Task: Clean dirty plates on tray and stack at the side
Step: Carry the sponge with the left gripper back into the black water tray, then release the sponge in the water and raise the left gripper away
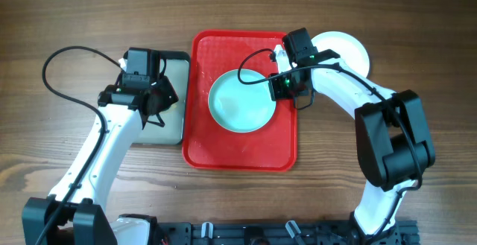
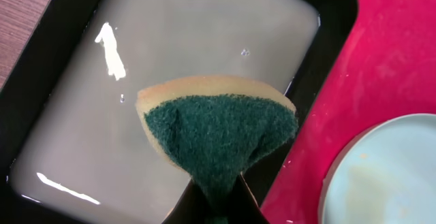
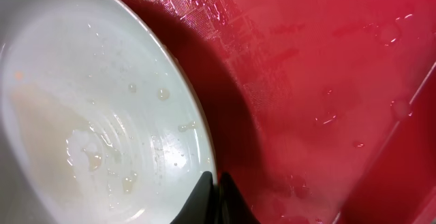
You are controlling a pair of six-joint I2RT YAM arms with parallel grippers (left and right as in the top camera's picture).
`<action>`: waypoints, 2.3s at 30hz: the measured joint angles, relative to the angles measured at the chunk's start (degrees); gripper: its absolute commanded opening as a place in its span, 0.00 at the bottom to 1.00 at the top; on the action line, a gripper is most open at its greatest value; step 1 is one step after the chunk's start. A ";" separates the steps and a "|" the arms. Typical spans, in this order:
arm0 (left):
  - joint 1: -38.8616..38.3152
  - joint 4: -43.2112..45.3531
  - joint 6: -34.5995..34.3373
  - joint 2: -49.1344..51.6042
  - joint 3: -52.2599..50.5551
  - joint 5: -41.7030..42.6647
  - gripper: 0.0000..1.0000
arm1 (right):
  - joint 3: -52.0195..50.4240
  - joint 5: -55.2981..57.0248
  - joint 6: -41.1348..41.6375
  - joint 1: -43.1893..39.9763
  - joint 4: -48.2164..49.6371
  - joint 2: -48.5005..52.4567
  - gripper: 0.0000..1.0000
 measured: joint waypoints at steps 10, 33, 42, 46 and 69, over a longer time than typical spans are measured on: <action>0.00 0.07 5.14 0.00 -0.07 -3.34 0.04 | 0.00 -0.02 0.00 0.00 0.04 0.00 0.04; 3.17 6.14 12.87 7.13 -0.15 -7.52 0.04 | 0.00 -0.09 -0.02 0.07 0.39 0.00 0.04; 3.17 9.35 13.81 14.62 -0.15 -4.09 0.49 | 0.00 -0.87 -0.02 0.33 0.61 0.00 0.05; 3.17 9.35 13.66 14.58 -0.15 -3.91 0.76 | 0.00 -0.87 -0.02 0.33 0.61 0.00 0.06; 21.22 4.07 1.57 -16.87 -0.15 -3.28 1.00 | 0.00 -0.85 1.09 0.33 1.22 0.00 0.25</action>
